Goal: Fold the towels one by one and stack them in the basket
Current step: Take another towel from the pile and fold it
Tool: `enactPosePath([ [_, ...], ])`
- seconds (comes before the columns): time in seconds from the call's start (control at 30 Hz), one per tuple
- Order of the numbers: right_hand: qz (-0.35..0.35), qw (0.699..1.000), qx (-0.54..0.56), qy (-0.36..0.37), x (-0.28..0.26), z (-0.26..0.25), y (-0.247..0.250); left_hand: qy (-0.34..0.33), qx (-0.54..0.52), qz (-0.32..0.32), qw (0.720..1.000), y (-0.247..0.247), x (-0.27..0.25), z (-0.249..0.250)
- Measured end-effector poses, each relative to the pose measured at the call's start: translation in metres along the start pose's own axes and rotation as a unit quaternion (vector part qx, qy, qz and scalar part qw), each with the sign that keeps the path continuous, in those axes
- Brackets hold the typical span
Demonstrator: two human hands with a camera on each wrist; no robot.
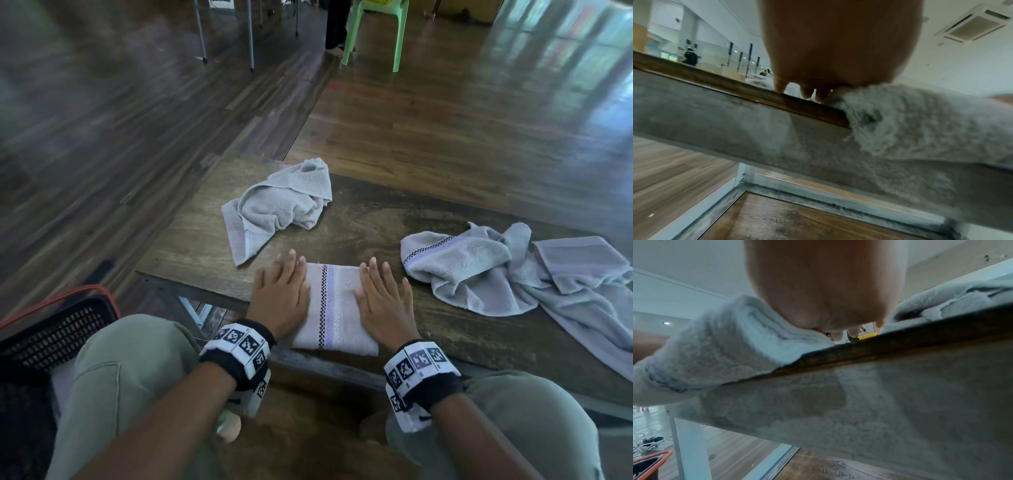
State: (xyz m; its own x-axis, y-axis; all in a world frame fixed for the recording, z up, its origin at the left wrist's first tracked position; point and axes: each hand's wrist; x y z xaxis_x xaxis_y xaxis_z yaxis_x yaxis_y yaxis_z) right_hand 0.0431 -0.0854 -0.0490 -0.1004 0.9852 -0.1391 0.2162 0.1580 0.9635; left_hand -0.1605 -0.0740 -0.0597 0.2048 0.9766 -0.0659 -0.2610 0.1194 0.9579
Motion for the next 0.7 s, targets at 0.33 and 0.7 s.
enactPosePath([
  [0.33,0.037,0.993,0.079,-0.078,-0.01,0.011,0.014,0.071,-0.066,0.085,0.992,0.021,-0.012,-0.004],
  [0.7,0.065,0.947,0.253,-0.185,-0.012,0.002,0.009,0.16,-0.249,0.019,0.955,0.022,-0.017,0.017],
])
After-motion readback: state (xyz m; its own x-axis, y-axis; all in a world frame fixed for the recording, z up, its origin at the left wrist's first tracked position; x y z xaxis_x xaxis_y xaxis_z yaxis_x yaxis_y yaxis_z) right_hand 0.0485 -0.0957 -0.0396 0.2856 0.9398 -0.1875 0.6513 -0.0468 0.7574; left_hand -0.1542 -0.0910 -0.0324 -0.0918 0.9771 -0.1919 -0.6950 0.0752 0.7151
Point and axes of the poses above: each hand's wrist, its own x-axis towards the middle knuckle, its own y-axis out of the back of the hand, z = x × y, and after that the axes turned 2 degrees about x, right-handed
